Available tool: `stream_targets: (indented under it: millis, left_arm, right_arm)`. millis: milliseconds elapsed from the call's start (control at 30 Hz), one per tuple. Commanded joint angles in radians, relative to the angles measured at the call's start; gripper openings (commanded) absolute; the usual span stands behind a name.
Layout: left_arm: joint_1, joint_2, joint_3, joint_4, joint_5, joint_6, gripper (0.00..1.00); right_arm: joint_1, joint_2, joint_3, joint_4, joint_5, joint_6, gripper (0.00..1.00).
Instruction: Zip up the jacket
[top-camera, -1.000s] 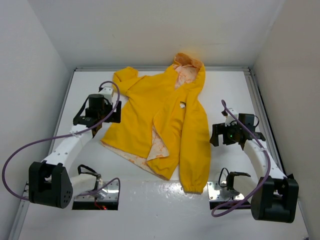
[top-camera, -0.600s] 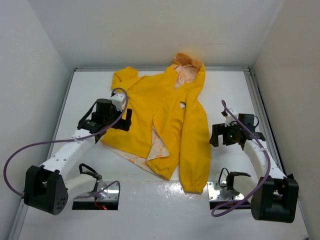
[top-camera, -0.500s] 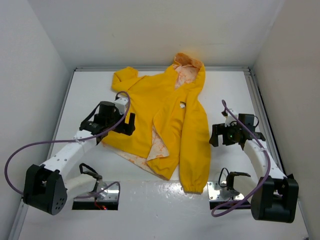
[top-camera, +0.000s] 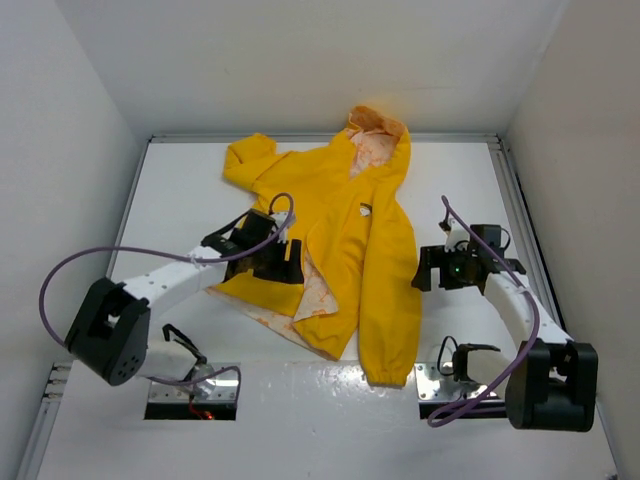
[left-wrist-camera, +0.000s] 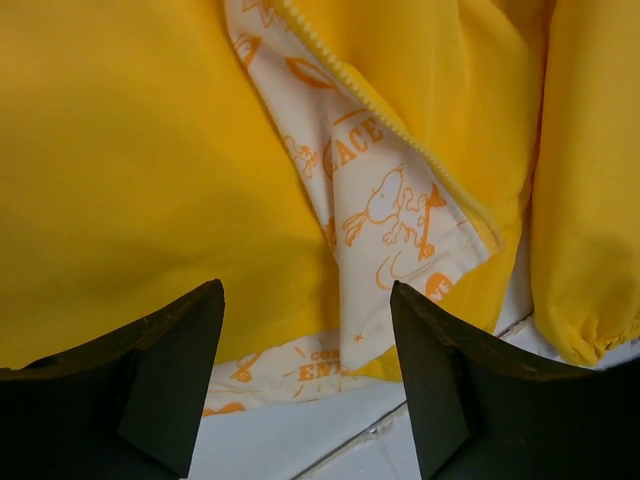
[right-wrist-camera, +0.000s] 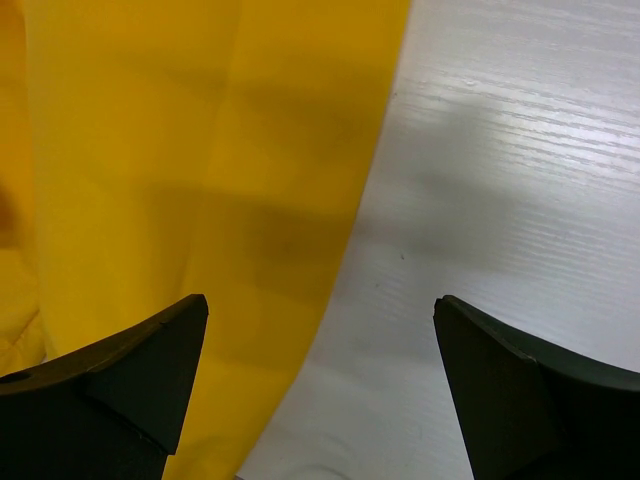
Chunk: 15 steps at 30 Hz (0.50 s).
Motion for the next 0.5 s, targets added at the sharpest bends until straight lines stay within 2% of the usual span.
stream_targets:
  millis: [0, 67, 167, 200, 267, 467]
  left_arm:
    - [-0.042, 0.063, 0.095, 0.018, -0.003, -0.099, 0.72]
    - [-0.093, 0.112, 0.155, 0.018, -0.049, -0.108, 0.70]
    - [-0.175, 0.169, 0.259, -0.039, -0.205, -0.161, 0.70]
    - [-0.194, 0.189, 0.290, -0.081, -0.286, -0.171, 0.71]
    - [-0.244, 0.233, 0.356, -0.112, -0.360, -0.180, 0.74]
    - [-0.301, 0.323, 0.415, -0.154, -0.529, -0.203, 0.74]
  right_arm:
    - [0.014, 0.020, 0.052, 0.038, -0.020, 0.037, 0.95]
    - [0.022, 0.035, 0.065, 0.038, -0.022, 0.040, 0.95]
    - [0.025, 0.048, 0.074, 0.033, -0.017, 0.037, 0.95]
    - [0.027, 0.048, 0.077, 0.036, -0.016, 0.034, 0.95]
    - [0.027, 0.048, 0.075, 0.036, -0.013, 0.025, 0.95]
    - [0.027, 0.043, 0.075, 0.030, -0.002, 0.025, 0.95]
